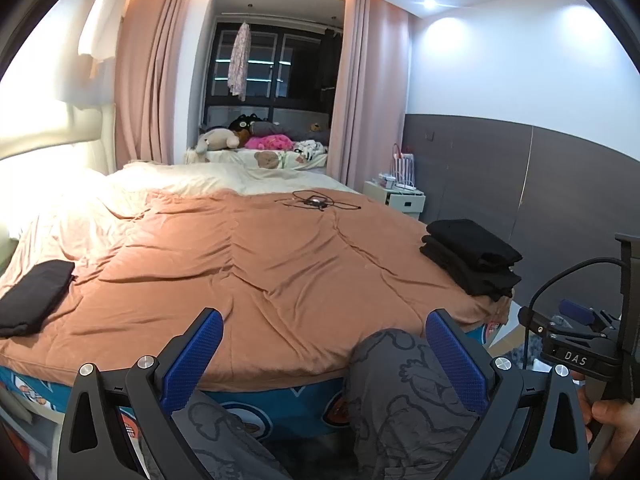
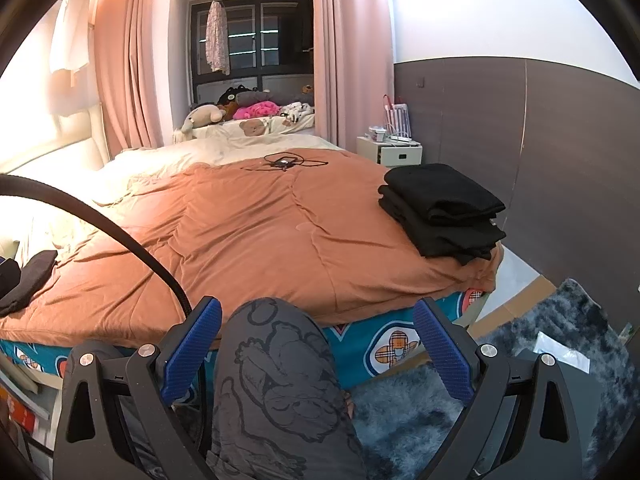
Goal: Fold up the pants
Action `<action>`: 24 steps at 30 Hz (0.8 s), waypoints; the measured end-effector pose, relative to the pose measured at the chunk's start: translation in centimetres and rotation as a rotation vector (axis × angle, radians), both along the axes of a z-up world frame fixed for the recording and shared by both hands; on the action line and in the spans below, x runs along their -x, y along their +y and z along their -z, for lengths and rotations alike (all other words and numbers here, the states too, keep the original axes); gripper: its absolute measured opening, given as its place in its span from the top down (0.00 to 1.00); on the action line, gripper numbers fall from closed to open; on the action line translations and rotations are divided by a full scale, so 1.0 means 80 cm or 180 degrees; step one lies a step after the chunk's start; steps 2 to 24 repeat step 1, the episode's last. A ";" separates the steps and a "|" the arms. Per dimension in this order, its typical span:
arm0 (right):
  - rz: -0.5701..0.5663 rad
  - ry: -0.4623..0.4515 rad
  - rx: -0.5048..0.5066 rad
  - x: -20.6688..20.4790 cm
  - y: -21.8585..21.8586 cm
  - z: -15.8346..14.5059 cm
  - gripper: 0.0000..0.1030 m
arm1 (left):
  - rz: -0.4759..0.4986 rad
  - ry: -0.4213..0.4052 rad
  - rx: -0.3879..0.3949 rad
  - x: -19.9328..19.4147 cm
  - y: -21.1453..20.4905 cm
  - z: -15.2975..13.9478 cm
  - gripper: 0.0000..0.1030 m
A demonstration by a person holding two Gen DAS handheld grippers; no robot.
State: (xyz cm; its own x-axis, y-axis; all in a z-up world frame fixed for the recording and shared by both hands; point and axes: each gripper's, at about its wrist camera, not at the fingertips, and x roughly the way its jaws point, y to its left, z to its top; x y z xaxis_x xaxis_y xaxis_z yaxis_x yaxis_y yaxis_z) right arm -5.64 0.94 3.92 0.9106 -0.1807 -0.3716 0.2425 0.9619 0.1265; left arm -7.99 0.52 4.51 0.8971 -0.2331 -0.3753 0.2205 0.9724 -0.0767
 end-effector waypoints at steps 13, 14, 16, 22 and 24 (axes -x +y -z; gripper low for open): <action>-0.0003 0.0006 0.0003 -0.001 0.000 -0.001 0.06 | 0.0004 -0.0011 0.0006 0.003 0.001 -0.001 0.01; -0.0003 0.0006 0.0003 -0.001 0.000 -0.001 0.06 | 0.0004 -0.0011 0.0006 0.003 0.001 -0.001 0.01; -0.0003 0.0006 0.0003 -0.001 0.000 -0.001 0.06 | 0.0004 -0.0011 0.0006 0.003 0.001 -0.001 0.01; -0.0003 0.0006 0.0003 -0.001 0.000 -0.001 0.06 | 0.0004 -0.0011 0.0006 0.003 0.001 -0.001 0.01; -0.0003 0.0006 0.0003 -0.001 0.000 -0.001 0.06 | 0.0004 -0.0011 0.0006 0.003 0.001 -0.001 0.01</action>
